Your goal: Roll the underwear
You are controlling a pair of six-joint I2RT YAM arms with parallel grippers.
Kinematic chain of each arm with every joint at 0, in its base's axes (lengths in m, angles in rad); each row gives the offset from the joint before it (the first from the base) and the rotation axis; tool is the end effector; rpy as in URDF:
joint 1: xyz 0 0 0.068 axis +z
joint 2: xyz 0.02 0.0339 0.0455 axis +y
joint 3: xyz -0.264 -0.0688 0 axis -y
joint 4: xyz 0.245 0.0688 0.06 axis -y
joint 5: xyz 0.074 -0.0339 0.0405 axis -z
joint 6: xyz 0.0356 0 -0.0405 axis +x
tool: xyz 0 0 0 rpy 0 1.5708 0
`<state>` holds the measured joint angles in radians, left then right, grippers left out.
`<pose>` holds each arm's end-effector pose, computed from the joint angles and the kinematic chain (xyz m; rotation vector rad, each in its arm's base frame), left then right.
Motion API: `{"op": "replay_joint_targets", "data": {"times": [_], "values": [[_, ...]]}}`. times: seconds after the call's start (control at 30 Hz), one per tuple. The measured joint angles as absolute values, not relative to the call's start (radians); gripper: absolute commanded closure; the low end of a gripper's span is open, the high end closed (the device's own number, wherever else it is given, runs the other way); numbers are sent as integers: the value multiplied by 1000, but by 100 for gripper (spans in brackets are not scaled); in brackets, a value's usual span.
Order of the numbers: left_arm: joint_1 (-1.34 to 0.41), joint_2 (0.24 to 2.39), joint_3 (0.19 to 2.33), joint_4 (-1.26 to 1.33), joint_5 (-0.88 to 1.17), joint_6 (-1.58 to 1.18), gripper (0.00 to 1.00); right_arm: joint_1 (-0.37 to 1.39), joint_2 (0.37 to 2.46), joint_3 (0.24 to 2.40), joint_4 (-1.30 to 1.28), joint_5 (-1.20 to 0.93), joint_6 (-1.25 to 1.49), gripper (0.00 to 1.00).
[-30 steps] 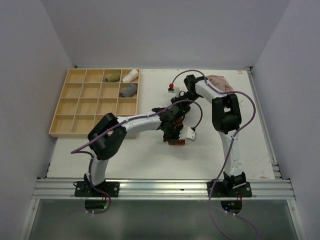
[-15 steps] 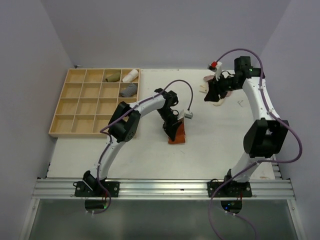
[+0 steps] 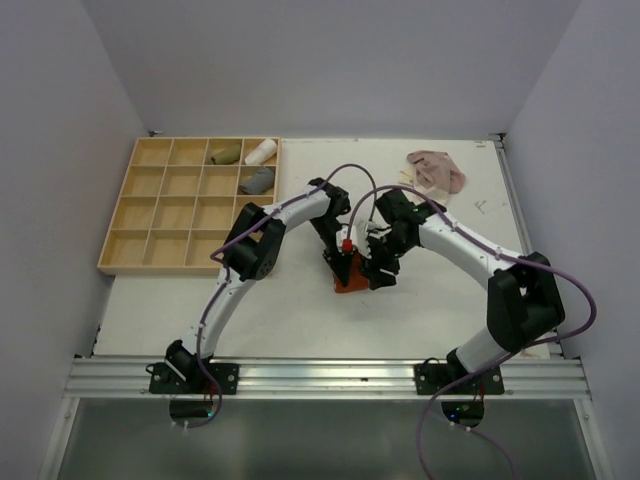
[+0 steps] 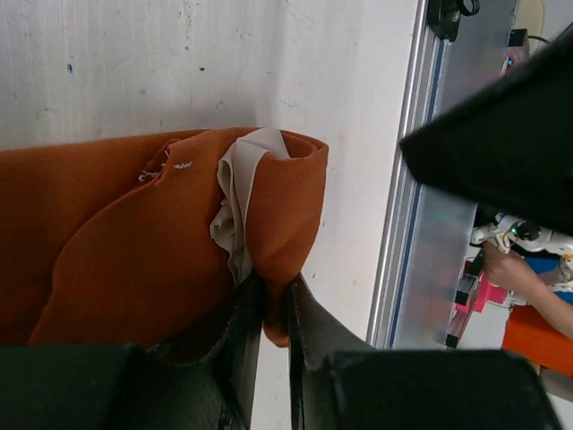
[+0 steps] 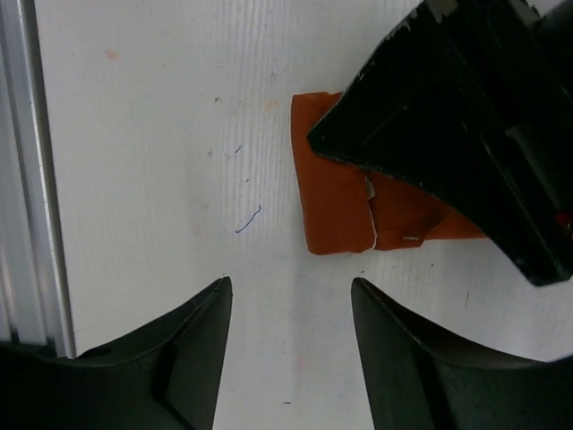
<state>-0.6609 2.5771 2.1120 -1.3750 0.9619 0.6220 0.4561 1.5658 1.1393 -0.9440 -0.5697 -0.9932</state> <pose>0.3482 -0.3078 0.1075 -1.3844 -2.1557 1.3266 0.2494 0.1438 0.2289 -1.8616 1.9821 0.6949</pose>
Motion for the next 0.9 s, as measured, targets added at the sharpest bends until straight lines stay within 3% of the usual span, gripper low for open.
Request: {"op": "replay_joint_targets", "data": {"times": [0.47, 0.53, 0.57, 0.63, 0.67, 0.77, 0.9], "values": [[-655, 2572, 2062, -1363, 992, 533, 68, 609, 1583, 988, -679, -501, -1097, 43], [-654, 2567, 2054, -1355, 995, 525, 67, 611, 1611, 985, -668, -491, -1099, 53], [-653, 2564, 2049, -1349, 996, 519, 66, 611, 1628, 985, -659, -488, -1103, 63], [-650, 2556, 2036, -1337, 996, 510, 65, 611, 1657, 991, -647, -485, -1108, 69], [-649, 2548, 2027, -1328, 996, 506, 64, 609, 1673, 1005, -648, -484, -1109, 81], [-647, 2514, 1984, -1291, 992, 495, 62, 607, 1703, 1042, -670, -487, -1105, 98], [-639, 2445, 1907, -1206, 956, 484, 60, 596, 1724, 1065, -690, -510, -1097, 100]]}}
